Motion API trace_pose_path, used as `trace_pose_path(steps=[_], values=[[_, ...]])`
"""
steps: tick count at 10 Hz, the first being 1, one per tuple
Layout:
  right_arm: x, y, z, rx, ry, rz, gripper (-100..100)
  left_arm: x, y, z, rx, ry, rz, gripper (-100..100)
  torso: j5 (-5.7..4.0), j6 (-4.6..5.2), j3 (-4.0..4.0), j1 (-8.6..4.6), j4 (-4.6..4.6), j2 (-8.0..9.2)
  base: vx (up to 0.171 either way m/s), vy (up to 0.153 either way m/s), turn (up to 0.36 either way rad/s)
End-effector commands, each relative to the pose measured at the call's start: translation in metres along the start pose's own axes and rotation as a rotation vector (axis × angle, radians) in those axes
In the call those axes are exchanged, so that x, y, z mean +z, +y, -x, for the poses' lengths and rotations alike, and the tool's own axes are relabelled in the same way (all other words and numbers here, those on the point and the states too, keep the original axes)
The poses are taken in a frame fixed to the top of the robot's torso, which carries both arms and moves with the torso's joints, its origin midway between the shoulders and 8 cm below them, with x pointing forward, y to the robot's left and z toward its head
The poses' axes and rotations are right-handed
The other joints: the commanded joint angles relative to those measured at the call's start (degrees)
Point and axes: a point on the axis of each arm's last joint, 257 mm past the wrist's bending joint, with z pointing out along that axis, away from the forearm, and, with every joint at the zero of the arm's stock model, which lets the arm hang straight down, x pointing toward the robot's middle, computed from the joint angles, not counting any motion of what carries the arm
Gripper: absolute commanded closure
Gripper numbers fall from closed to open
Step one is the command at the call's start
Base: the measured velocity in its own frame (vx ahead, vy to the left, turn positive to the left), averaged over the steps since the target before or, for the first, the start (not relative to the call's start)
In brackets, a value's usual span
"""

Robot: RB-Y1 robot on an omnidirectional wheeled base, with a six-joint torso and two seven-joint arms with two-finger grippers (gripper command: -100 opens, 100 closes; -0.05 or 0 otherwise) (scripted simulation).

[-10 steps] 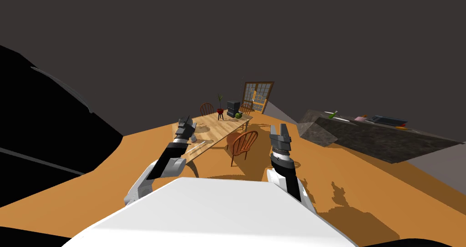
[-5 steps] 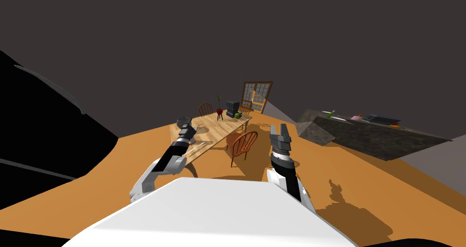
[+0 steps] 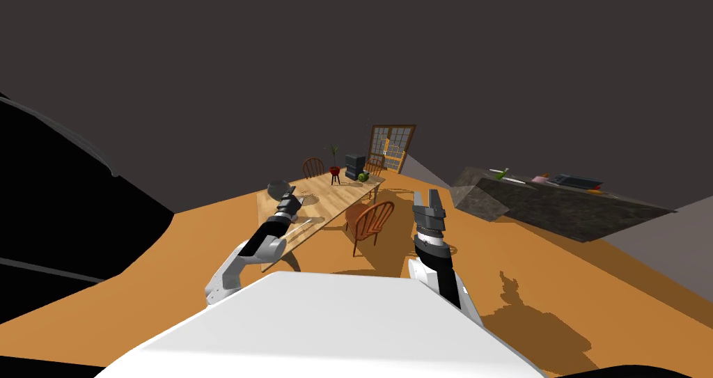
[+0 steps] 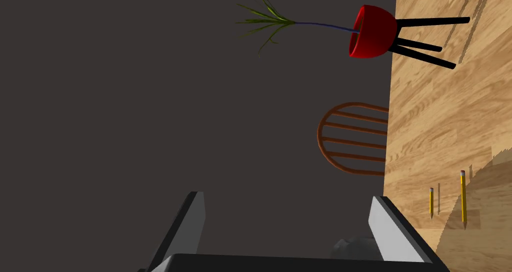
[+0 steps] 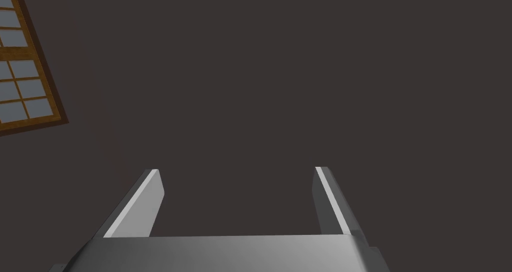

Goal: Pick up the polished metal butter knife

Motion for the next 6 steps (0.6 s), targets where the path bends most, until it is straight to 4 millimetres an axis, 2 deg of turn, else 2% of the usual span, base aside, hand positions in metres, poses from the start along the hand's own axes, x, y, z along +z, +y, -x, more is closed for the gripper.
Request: trace_pose_path(steps=[1,2,3,4,5,6], values=[[0.000,0.000,0.000,0.000,0.000,0.000,0,0.005,0.025,0.010,-0.040,-0.022,0.070,-100,0.00,0.00,0.00,0.00,0.00,0.00,0.031,0.015,-0.045],[0.000,0.000,0.000,0.000,0.000,0.000,0,0.004,0.028,0.011,-0.040,-0.026,0.085,-100,0.01,0.01,-0.02,0.03,-0.01,-0.03,0.024,0.013,-0.019],[0.000,0.000,0.000,0.000,0.000,0.000,0,0.007,0.044,0.018,-0.075,-0.042,0.126,-100,0.00,0.00,-0.01,0.01,0.00,-0.01,0.022,0.010,-0.037],[0.000,0.000,0.000,0.000,0.000,0.000,0,0.007,0.050,0.020,-0.076,-0.048,0.149,-100,0.00,0.01,-0.01,0.00,0.00,-0.01,0.019,0.009,-0.024],[0.000,0.000,0.000,0.000,0.000,0.000,0,0.009,0.067,0.027,-0.112,-0.065,0.192,-100,0.00,0.00,0.00,-0.01,0.00,0.01,0.027,0.012,-0.042],[0.000,0.000,0.000,0.000,0.000,0.000,0,0.007,0.074,0.028,-0.112,-0.073,0.221,-100,0.00,0.01,-0.01,0.00,0.00,-0.02,0.025,0.013,-0.024]])
